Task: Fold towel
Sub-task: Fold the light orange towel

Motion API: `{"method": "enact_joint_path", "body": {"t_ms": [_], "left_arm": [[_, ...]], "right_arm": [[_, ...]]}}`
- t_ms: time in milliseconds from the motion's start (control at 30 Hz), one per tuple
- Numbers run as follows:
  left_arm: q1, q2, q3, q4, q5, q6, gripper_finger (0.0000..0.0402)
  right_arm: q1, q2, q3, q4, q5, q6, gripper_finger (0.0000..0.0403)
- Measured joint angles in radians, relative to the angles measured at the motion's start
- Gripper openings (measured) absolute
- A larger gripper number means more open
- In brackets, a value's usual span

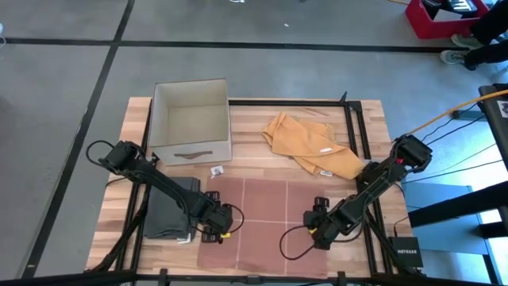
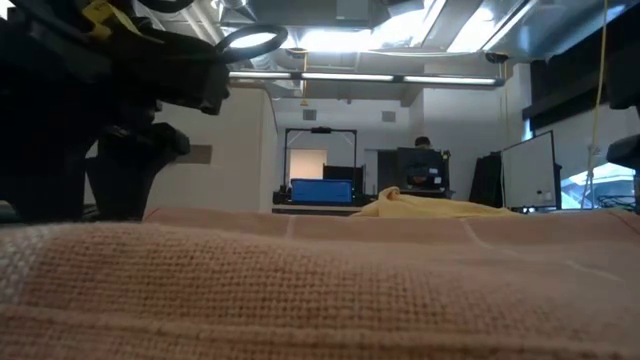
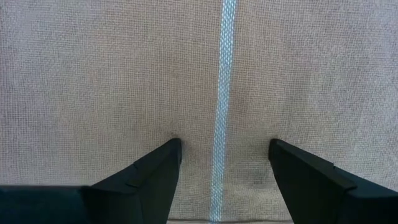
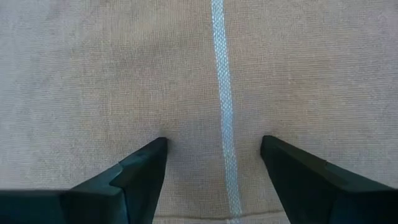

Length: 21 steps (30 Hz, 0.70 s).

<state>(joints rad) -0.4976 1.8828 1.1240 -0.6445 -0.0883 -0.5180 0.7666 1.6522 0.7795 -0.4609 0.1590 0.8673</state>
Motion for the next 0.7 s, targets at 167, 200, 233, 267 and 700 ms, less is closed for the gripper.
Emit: {"method": "enact_joint_path", "body": {"t_ms": [167, 200, 233, 267, 700], "left_arm": [[0.001, 0.002, -0.001, 0.000, 0.004, -0.009, 0.0230], [0.002, 0.002, -0.001, 0.000, 0.005, -0.008, 0.0226], [0.002, 0.002, -0.002, 0.001, 0.005, -0.006, 0.0220], [0.002, 0.002, -0.002, 0.002, 0.005, -0.006, 0.0213], [0.001, 0.005, -0.003, 0.005, 0.012, -0.031, 0.0051]], "right_arm": [[0.000, 0.001, -0.005, 0.005, 0.003, -0.011, 0.0267], [0.000, 0.001, -0.005, 0.006, 0.007, -0.011, 0.0263], [0.000, 0.002, -0.006, 0.009, 0.015, -0.011, 0.0256], [0.001, 0.003, -0.007, 0.013, 0.023, -0.011, 0.0247], [-0.001, 0.005, -0.008, 0.016, -0.013, 0.016, 0.0018]]}}
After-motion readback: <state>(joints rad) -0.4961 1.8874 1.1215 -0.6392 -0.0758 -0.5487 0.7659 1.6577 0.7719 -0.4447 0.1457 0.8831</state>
